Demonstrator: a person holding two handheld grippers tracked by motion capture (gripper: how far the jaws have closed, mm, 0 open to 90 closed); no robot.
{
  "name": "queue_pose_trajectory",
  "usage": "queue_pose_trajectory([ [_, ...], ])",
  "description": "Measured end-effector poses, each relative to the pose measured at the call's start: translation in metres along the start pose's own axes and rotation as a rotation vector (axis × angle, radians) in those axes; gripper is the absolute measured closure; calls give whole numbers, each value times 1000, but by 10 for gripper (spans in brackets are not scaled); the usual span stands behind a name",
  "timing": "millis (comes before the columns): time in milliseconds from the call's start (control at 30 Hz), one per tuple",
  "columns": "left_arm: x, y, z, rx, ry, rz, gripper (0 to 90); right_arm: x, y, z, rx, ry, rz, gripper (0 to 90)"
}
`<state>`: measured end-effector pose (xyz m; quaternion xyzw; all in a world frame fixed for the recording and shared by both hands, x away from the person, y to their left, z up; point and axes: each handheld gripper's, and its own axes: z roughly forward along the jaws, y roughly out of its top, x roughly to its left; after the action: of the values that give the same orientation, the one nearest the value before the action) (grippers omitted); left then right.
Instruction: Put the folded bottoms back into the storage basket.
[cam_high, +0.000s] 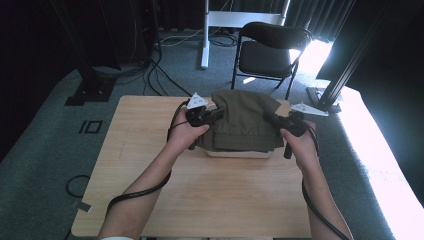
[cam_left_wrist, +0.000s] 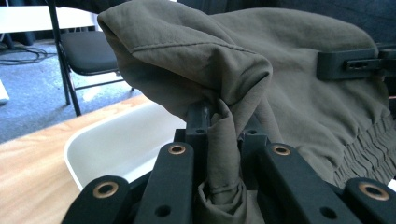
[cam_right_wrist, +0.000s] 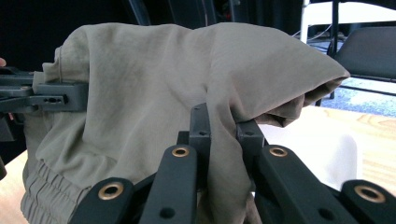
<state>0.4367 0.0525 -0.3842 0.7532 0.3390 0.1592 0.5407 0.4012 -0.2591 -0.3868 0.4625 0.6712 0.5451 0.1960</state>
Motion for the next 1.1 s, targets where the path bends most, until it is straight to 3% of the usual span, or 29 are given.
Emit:
queue_pose_trajectory([
  [200,6,8,11,5,21,7,814,-7,11,9,-1,-34,-3,816],
  [400,15,4,26,15,27,-13,813,-16,13,22,14,-47,18,815],
  [600,25,-3,42,31,32,-37,813,-31,2,39,20,-47,57,814],
  [1000,32,-25,71,118,45,-76,812,-51,-24,64,97,-104,91,814],
  [1100,33,-29,75,148,49,-68,811,-55,-30,69,117,-109,104,814],
])
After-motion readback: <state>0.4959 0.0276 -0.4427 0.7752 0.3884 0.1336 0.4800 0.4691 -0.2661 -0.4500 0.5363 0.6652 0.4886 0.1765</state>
